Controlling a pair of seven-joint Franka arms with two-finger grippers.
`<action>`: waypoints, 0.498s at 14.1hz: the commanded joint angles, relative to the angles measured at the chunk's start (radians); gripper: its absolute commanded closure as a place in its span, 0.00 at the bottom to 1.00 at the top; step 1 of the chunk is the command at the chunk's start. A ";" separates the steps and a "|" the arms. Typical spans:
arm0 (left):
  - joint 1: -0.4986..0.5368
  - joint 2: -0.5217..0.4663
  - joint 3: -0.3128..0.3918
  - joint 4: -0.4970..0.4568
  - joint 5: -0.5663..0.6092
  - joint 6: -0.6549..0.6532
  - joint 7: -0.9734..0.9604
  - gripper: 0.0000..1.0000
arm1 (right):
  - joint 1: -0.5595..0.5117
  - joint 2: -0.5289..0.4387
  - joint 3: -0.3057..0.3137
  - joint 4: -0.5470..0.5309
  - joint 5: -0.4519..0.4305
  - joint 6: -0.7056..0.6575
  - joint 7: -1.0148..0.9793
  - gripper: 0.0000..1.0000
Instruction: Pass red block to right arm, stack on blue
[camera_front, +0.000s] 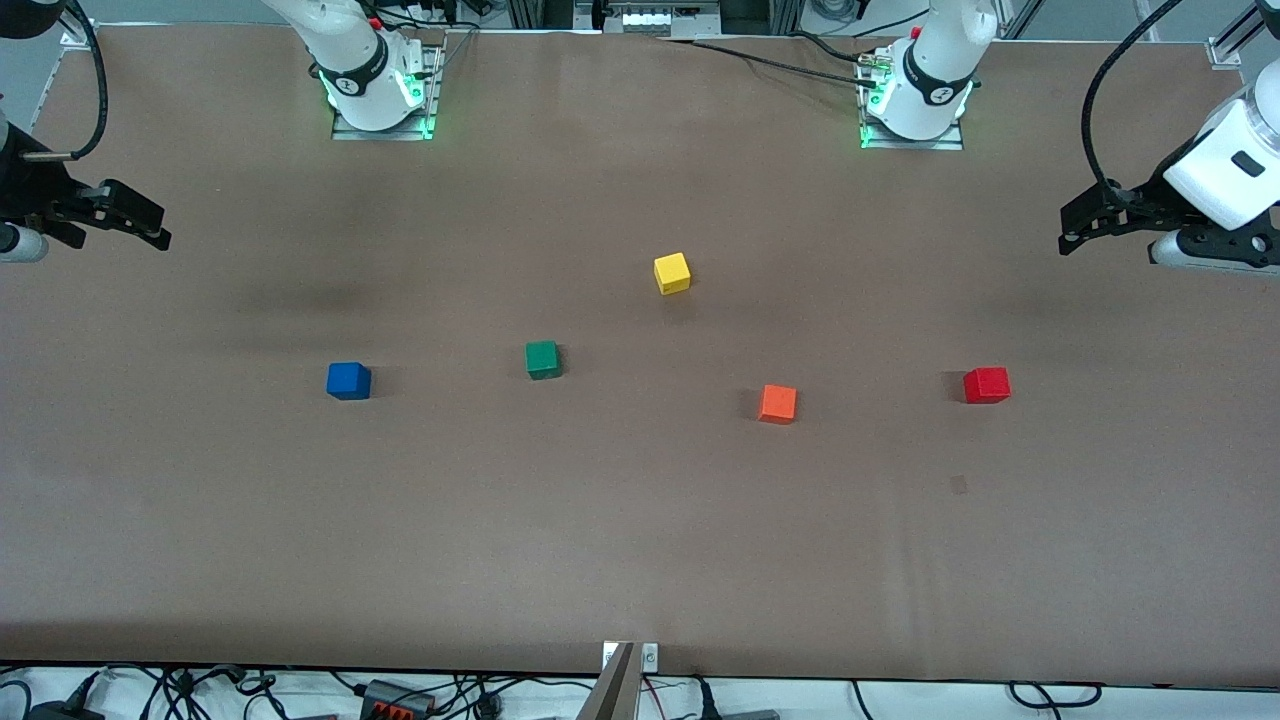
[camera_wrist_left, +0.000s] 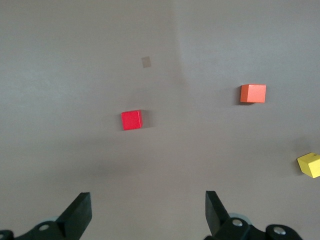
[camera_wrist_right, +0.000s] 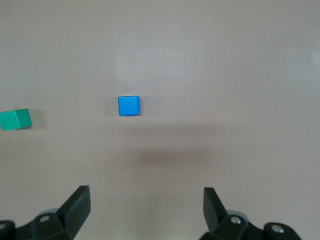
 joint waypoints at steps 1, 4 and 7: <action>-0.004 0.015 0.002 0.031 -0.020 -0.022 0.003 0.00 | -0.018 -0.020 0.006 -0.019 -0.002 -0.005 -0.006 0.00; -0.004 0.015 0.002 0.031 -0.020 -0.022 0.003 0.00 | -0.019 -0.020 0.006 -0.019 -0.001 -0.006 -0.006 0.00; -0.004 0.017 0.004 0.031 -0.020 -0.022 -0.001 0.00 | -0.015 -0.014 0.007 -0.018 -0.002 -0.006 -0.006 0.00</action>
